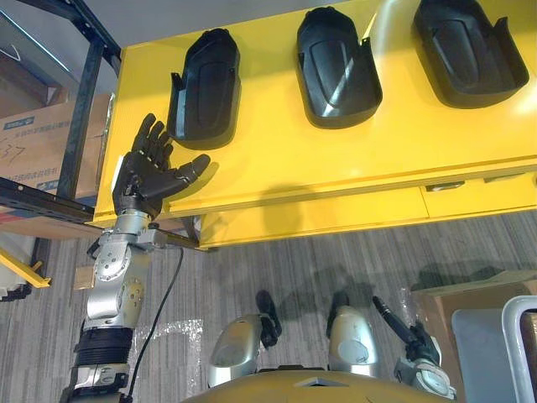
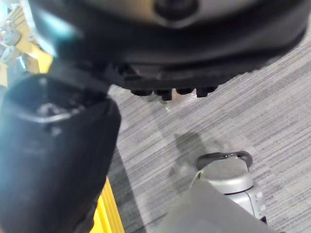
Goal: Walk over and take three plastic housings, then place them on the shelf
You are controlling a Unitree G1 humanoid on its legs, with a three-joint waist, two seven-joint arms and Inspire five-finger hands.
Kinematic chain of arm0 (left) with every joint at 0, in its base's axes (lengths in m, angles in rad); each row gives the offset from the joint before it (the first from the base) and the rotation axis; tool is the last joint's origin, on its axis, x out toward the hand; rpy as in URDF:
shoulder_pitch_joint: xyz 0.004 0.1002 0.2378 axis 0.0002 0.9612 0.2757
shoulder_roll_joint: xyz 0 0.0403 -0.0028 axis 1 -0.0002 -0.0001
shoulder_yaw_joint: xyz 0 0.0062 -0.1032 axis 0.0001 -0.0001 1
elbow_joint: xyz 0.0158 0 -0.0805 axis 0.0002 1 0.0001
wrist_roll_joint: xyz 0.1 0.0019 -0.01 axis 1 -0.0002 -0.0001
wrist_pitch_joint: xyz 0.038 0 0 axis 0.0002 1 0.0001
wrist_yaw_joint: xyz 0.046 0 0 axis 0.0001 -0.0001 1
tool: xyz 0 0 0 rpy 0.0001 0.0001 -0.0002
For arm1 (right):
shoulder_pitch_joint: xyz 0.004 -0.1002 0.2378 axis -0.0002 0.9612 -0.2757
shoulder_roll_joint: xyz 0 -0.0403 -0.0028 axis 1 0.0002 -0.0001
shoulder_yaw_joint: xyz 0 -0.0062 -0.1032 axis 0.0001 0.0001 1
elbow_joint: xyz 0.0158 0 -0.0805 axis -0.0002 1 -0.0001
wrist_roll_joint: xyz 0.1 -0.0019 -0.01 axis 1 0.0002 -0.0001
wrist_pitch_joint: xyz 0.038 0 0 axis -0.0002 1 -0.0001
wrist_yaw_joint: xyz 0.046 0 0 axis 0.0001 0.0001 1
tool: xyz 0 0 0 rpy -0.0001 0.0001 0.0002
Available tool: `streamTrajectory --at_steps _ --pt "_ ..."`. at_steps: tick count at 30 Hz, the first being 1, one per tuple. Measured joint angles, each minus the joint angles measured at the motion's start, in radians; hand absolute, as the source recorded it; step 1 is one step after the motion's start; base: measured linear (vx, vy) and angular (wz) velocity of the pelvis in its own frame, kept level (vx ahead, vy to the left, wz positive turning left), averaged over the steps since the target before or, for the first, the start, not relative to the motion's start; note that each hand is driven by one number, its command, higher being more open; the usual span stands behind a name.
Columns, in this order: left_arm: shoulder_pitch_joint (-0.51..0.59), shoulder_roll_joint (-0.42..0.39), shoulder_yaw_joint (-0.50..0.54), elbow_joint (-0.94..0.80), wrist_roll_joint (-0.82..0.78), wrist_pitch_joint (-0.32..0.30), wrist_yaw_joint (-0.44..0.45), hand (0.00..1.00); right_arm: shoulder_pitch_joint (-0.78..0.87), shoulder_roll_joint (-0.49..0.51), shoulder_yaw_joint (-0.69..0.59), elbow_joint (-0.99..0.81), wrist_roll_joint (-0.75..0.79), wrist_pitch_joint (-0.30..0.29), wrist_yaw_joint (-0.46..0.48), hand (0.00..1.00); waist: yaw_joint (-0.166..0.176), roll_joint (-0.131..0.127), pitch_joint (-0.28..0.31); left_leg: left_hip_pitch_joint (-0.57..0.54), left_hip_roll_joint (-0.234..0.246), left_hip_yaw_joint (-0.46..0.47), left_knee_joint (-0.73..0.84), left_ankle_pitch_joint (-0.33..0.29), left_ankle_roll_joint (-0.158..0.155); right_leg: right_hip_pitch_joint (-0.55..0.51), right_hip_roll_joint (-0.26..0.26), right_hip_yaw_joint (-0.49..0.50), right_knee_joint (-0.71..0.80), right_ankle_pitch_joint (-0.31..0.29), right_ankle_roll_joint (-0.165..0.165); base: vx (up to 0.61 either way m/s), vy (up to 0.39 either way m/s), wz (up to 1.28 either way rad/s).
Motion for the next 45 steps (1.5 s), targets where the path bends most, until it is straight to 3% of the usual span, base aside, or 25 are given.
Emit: streamTrajectory --at_steps 36,43,45 --pt "0.003 0.033 -0.063 -0.001 -0.004 0.045 -0.046 1.0 0.022 -0.001 -0.013 0.0 -0.004 0.005 0.012 1.0 0.0 0.023 -0.019 0.022 -0.015 0.004 -0.019 0.0 0.0 0.025 -0.011 0.001 -0.016 0.009 0.013 0.0 0.0 0.0" --pt "0.04 0.029 -0.063 -0.008 0.05 0.039 -0.003 1.0 0.049 0.003 -0.013 0.001 -0.006 0.014 0.011 1.0 -0.002 0.02 -0.048 0.038 -0.017 0.005 -0.043 0.001 0.0 0.042 -0.005 0.0 -0.051 0.016 0.02 0.02 -0.003 -0.02" --pt "0.062 0.012 -0.062 -0.027 0.142 0.037 0.049 1.0 0.058 0.01 -0.013 0.0 -0.006 0.014 0.011 1.0 -0.002 0.018 -0.067 0.048 -0.015 0.006 -0.049 0.001 0.0 0.059 0.001 -0.003 -0.076 0.025 0.021 0.08 -0.002 -0.04"
